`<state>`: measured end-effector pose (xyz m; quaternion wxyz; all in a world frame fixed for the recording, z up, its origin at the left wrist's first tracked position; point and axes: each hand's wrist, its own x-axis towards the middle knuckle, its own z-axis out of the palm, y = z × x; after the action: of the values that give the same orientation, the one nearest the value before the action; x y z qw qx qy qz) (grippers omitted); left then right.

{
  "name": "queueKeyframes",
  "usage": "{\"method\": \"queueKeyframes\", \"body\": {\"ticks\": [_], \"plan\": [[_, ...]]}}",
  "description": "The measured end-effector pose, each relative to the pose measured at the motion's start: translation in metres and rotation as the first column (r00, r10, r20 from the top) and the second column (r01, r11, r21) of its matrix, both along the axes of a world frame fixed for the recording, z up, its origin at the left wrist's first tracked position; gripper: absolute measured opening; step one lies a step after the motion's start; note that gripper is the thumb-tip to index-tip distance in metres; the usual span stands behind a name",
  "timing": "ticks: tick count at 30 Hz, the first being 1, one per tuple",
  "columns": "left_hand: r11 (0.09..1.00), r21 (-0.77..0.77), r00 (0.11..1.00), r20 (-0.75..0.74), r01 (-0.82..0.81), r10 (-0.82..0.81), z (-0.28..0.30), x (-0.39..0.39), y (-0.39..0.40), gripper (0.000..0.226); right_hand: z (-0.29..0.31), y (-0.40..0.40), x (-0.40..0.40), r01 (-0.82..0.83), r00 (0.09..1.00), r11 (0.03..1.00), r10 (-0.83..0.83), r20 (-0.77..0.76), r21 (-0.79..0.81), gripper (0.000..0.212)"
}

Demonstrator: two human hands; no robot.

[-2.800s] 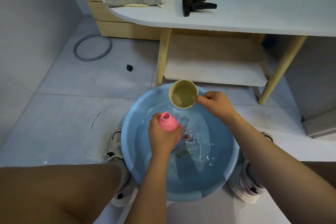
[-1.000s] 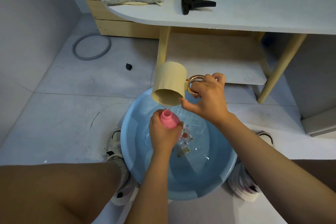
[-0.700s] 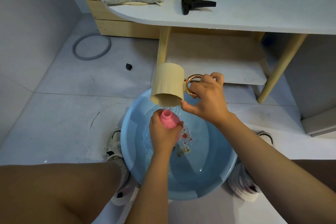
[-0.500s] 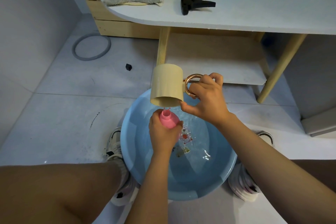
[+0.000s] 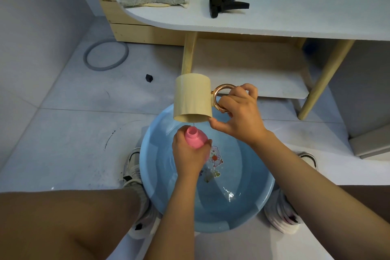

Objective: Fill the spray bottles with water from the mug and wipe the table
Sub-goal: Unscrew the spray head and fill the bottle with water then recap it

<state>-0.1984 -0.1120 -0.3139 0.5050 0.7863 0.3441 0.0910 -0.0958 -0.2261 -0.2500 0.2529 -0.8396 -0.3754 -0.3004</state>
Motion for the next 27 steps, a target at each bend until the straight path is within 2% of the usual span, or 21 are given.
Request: {"method": "queueKeyframes", "body": {"ticks": [9,12,14,16,18,22,25,27], "plan": [[0.999,0.044,0.998,0.068,-0.012,0.009,0.004,-0.002,0.000,0.062,-0.011,-0.005,-0.001,0.186,0.983,0.980,-0.185,0.020,-0.076,0.039],[0.999,0.044,0.996,0.086,-0.010,0.006,0.008,-0.003,0.002,0.060,-0.015,-0.007,0.000,0.216,0.972,0.968,-0.225,-0.064,-0.129,0.042],[0.999,0.039,0.996,0.092,-0.001,-0.002,0.013,-0.003,0.003,0.057,-0.012,-0.007,0.000,0.236,0.946,0.950,-0.273,-0.174,-0.206,0.045],[1.000,0.024,0.995,0.099,0.014,-0.016,0.019,-0.005,0.005,0.055,-0.005,-0.008,0.002,0.268,0.859,0.894,-0.391,-0.331,-0.360,0.048],[0.999,0.004,0.994,0.102,0.033,-0.033,0.028,-0.006,0.008,0.053,0.004,-0.012,0.005,0.271,0.700,0.837,-0.511,-0.500,-0.475,0.052],[0.994,-0.028,0.989,0.107,0.108,-0.105,0.062,-0.011,0.016,0.051,0.028,-0.024,0.011,0.248,0.368,0.876,-0.480,-0.797,-0.413,0.058],[0.980,-0.016,0.976,0.102,0.196,-0.194,0.092,-0.009,0.023,0.051,0.056,-0.027,0.014,0.234,0.252,0.907,-0.404,-0.879,-0.350,0.057],[0.968,-0.003,0.961,0.119,0.250,-0.248,0.124,-0.007,0.027,0.053,0.088,-0.032,0.012,0.212,0.252,0.925,-0.362,-0.897,-0.314,0.054]]}}
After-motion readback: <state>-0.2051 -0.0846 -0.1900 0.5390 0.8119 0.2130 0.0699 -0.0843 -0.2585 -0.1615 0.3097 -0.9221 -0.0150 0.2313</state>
